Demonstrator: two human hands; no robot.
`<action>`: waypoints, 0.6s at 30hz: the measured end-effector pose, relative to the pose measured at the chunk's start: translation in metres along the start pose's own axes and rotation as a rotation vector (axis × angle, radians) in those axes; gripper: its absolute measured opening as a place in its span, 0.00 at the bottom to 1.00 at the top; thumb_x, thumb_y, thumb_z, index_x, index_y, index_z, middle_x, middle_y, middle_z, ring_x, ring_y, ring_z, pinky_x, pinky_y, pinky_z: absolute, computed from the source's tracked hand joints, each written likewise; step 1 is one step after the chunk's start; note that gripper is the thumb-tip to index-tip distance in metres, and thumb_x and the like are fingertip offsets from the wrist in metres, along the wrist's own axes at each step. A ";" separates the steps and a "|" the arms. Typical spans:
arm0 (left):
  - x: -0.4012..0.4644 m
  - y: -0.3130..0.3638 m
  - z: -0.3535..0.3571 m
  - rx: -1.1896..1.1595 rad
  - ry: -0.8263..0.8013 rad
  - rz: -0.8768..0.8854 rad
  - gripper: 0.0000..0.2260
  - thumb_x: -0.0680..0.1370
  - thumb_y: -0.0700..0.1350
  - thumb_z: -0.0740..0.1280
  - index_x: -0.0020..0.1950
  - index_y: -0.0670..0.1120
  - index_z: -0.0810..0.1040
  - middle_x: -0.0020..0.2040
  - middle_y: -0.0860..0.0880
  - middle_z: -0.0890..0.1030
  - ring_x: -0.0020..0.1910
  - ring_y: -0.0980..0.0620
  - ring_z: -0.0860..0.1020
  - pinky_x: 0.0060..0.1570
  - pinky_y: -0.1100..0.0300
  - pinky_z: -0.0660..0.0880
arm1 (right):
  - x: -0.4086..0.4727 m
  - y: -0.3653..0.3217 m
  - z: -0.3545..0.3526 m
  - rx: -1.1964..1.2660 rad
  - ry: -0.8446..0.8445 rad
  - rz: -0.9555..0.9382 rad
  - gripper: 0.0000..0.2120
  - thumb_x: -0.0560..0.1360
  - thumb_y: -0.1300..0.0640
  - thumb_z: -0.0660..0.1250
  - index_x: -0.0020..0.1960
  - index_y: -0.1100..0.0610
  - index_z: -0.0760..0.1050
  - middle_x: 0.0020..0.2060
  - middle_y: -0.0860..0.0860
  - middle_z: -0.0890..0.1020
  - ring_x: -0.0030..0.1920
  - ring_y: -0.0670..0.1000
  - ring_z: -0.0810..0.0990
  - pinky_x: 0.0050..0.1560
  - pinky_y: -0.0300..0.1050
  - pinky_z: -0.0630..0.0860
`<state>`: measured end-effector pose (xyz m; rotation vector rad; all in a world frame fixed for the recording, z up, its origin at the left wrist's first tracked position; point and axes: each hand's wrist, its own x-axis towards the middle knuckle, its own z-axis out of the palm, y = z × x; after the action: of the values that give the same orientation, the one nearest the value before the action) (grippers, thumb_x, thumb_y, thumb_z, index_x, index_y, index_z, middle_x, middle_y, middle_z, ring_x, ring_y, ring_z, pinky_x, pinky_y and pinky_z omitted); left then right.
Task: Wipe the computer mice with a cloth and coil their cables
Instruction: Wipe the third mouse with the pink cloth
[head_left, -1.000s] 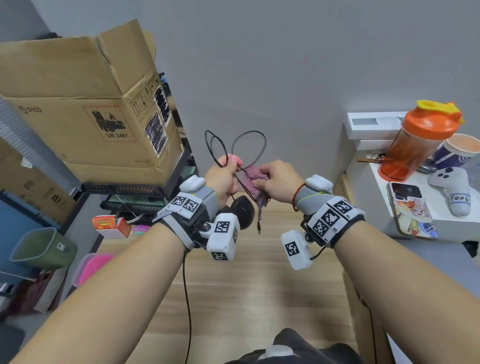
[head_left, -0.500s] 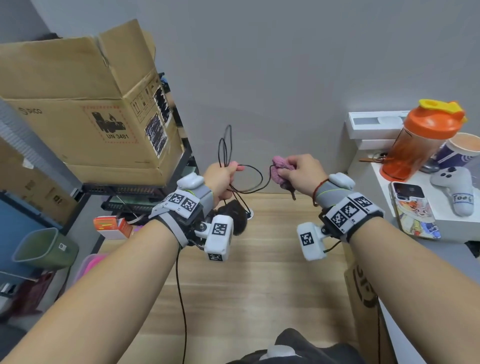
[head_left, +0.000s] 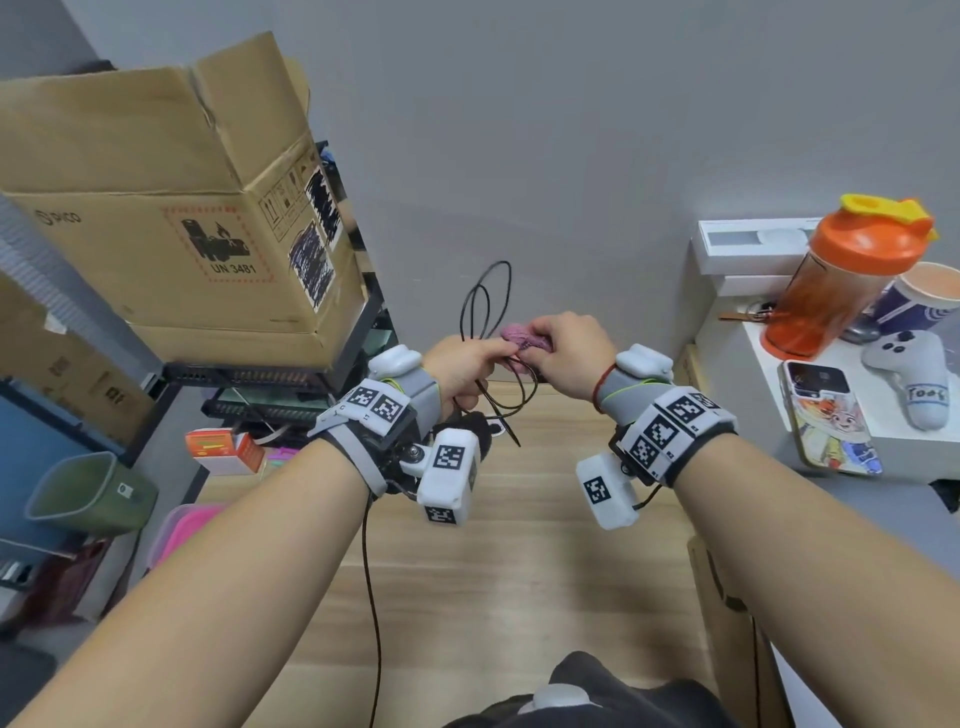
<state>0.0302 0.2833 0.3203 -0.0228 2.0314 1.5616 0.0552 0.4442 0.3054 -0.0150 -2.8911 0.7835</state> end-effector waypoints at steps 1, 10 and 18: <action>0.000 0.001 -0.001 -0.038 -0.003 -0.001 0.08 0.78 0.47 0.69 0.43 0.45 0.76 0.27 0.52 0.58 0.20 0.57 0.53 0.20 0.67 0.50 | -0.001 0.003 0.002 0.002 -0.010 -0.013 0.04 0.75 0.52 0.68 0.43 0.52 0.78 0.31 0.49 0.75 0.39 0.57 0.74 0.38 0.45 0.67; -0.003 -0.005 -0.002 -0.051 -0.025 -0.044 0.09 0.80 0.47 0.67 0.45 0.42 0.77 0.22 0.56 0.57 0.19 0.58 0.52 0.20 0.66 0.49 | -0.008 0.023 0.012 0.081 -0.091 0.042 0.09 0.79 0.51 0.63 0.54 0.52 0.80 0.38 0.50 0.82 0.45 0.56 0.80 0.45 0.46 0.73; 0.004 -0.008 -0.035 -0.300 -0.083 -0.077 0.12 0.82 0.47 0.61 0.40 0.46 0.71 0.20 0.55 0.57 0.17 0.59 0.51 0.18 0.68 0.47 | -0.030 0.078 0.012 0.268 -0.092 0.267 0.09 0.80 0.57 0.61 0.47 0.57 0.79 0.42 0.51 0.85 0.49 0.59 0.81 0.53 0.49 0.75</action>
<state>0.0148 0.2509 0.3173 -0.1464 1.6979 1.7727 0.0808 0.5037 0.2520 -0.3506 -2.8780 1.2427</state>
